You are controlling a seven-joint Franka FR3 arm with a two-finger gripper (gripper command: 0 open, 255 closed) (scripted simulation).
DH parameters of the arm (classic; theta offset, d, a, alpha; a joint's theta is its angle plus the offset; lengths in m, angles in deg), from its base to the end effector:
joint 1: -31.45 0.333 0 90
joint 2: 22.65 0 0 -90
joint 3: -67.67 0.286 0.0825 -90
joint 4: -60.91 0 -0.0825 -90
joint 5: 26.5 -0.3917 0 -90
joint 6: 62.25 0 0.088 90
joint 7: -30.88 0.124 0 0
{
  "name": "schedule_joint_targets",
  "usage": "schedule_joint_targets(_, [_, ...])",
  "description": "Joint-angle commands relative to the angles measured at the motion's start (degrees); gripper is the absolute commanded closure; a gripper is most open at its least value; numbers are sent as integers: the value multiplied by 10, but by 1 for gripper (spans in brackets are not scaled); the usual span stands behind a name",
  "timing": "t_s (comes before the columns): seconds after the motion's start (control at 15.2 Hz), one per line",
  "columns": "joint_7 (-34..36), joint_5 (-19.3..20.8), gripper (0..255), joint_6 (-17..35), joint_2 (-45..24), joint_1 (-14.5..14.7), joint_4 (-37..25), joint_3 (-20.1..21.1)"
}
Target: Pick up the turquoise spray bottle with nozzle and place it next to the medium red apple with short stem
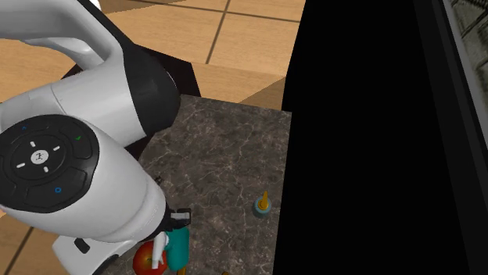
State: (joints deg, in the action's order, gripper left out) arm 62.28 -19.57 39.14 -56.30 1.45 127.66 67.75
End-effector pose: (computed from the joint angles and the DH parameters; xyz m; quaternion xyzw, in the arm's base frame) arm 0.6156 -0.3690 0.4141 0.8644 -0.4993 0.0094 0.0588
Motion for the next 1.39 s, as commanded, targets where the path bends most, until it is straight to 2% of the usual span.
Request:
schedule_joint_targets(0.0, [2,1,255,16,2,0,18,0])
schedule_joint_targets(1.32, [18,6,255,152,-28,-1,125,-1])
